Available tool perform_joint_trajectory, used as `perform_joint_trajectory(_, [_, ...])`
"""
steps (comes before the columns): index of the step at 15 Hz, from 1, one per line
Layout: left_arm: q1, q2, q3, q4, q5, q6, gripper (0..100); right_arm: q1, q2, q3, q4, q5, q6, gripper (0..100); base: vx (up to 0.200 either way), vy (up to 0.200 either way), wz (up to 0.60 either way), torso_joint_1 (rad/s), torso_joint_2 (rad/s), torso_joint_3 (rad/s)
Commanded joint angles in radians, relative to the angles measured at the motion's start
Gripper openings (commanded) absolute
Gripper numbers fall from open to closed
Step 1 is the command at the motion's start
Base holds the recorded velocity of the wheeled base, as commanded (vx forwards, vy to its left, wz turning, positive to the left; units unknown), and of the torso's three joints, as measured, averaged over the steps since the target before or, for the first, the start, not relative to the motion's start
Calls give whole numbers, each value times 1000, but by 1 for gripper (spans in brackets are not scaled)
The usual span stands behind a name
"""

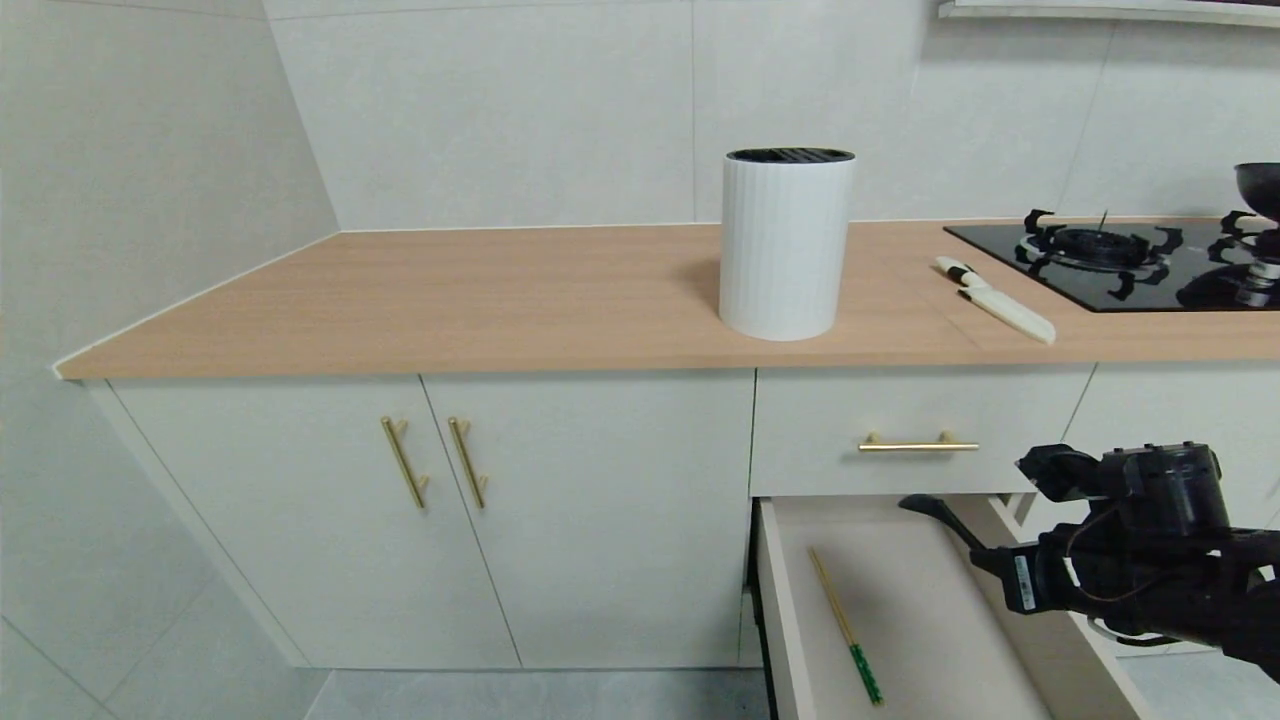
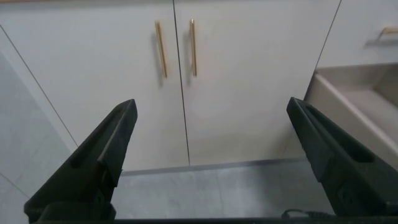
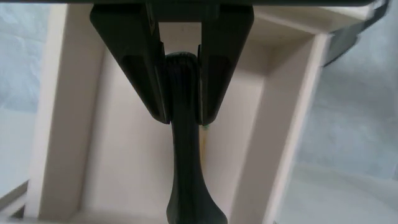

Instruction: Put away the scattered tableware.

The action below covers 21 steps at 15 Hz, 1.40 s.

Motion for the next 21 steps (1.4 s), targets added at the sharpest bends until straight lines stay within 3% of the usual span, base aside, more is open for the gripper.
perform_joint_trajectory(1, [0,0,0,0,0,0,100,0,27,0,-1,-1,0,0,0,0,0,-178,466,295])
perform_joint_trajectory(9, [0,0,0,0,0,0,100,0,37,0,-1,-1,-1,0,0,0,0,-143,448,305])
perform_joint_trajectory(15, [0,0,0,0,0,0,100,0,51,-1,-4,-1,-20,0,0,0,0,-16,67,48])
perform_joint_trajectory(21, [0,0,0,0,0,0,100,3,198,-38,-171,-128,-11,0,0,0,0,0,0,0])
